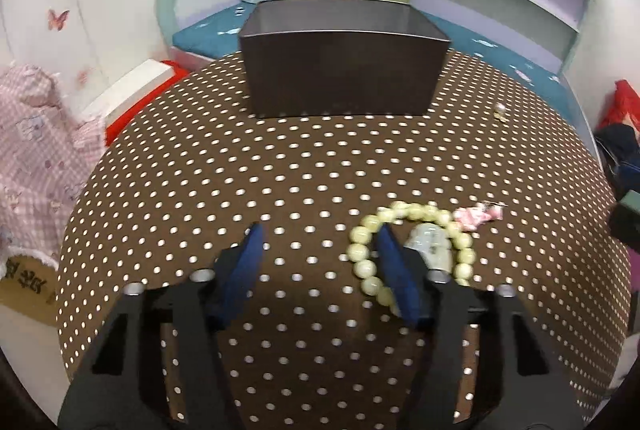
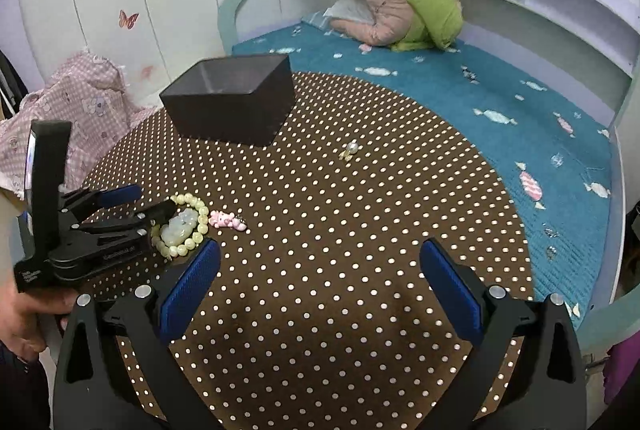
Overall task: Organize jewelry
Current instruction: 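Grasp the pale bead bracelet with the left tool while the right tool grasps a pink bunny charm, then carry the bracelet and bunny charm over the black box and open both tools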
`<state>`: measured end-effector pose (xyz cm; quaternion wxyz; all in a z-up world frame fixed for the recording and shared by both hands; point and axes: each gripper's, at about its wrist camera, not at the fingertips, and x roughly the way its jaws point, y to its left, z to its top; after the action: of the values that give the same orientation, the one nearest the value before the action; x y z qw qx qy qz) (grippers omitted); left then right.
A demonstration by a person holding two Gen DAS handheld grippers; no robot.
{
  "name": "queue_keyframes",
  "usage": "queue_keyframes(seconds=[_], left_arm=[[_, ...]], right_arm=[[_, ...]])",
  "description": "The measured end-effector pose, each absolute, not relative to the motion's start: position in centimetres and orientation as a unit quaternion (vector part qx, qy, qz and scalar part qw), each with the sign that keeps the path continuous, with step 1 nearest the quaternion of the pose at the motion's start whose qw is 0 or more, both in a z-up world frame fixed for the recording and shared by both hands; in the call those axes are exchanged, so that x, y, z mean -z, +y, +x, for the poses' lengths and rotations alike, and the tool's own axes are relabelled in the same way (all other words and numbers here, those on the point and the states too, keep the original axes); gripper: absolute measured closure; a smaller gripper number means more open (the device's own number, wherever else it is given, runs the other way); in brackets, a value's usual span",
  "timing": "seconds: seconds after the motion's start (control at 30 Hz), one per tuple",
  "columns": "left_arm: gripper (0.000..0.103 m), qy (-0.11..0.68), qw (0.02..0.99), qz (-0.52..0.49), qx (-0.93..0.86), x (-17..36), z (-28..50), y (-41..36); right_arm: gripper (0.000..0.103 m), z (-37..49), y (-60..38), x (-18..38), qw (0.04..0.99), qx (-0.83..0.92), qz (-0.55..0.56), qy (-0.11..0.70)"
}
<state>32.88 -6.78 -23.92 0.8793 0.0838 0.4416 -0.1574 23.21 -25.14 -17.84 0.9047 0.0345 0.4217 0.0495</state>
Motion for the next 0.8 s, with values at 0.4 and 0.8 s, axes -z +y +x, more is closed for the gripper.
queue_keyframes(seconds=[0.4, 0.8], left_arm=[[0.094, 0.420, 0.884, 0.001, 0.206, 20.6, 31.1, -4.3], [0.094, 0.403, 0.896, -0.027, 0.183, 18.0, 28.6, -0.4]], right_arm=[[0.028, 27.9, -19.6, 21.7, 0.880, -0.146, -0.078, 0.445], [0.091, 26.3, -18.4, 21.5, 0.871, -0.216, -0.085, 0.433]])
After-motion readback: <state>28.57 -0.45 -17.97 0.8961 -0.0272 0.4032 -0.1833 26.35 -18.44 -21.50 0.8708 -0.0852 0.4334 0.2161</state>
